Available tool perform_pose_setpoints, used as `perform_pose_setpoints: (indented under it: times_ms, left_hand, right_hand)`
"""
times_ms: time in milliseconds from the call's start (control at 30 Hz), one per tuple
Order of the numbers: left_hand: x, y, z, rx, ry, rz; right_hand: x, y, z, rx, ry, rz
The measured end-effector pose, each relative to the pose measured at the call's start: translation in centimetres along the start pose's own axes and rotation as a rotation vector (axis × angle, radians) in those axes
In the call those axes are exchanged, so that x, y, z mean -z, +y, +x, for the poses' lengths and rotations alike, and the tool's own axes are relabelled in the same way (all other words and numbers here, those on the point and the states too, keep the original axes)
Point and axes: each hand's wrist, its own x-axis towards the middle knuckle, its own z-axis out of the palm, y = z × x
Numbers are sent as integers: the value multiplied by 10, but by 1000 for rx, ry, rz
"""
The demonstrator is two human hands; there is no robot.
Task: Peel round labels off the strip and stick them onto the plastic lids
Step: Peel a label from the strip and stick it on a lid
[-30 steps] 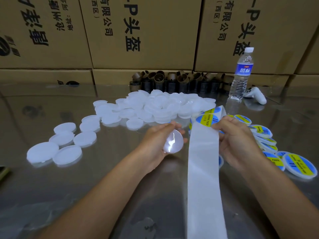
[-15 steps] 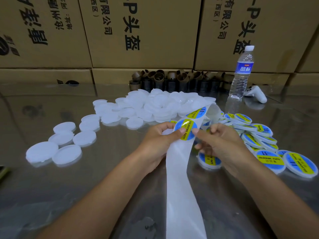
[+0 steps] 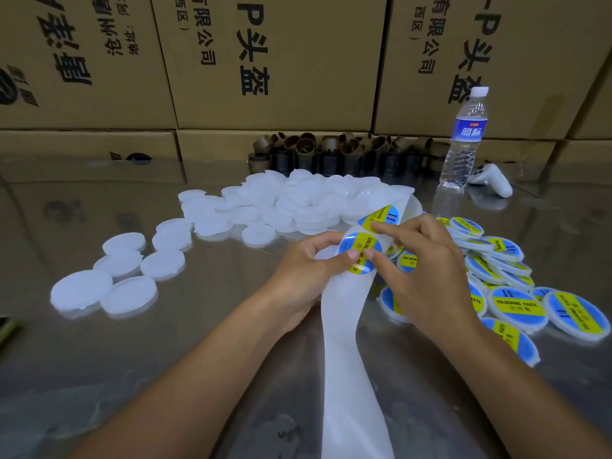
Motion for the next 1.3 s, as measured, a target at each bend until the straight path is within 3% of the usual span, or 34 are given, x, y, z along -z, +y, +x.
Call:
perform_pose_setpoints:
  times_ms: [500, 900, 1100, 1200, 1300]
  left_hand:
    - [0, 3, -2, 58, -12, 6]
    - [-3, 4, 0, 89, -37, -32]
    - [1, 0, 3, 61, 149, 72]
    - [0, 0, 5, 64, 238, 106]
    - [2, -2, 6, 70, 290, 81]
  right_hand:
    - [3, 4, 4, 219, 37, -69]
    - [3, 0, 3, 202, 4, 38]
    - [9, -15, 1, -70, -288, 306]
    - [10, -20, 4, -223, -257, 521]
    - [12, -18, 10, -376, -100, 732]
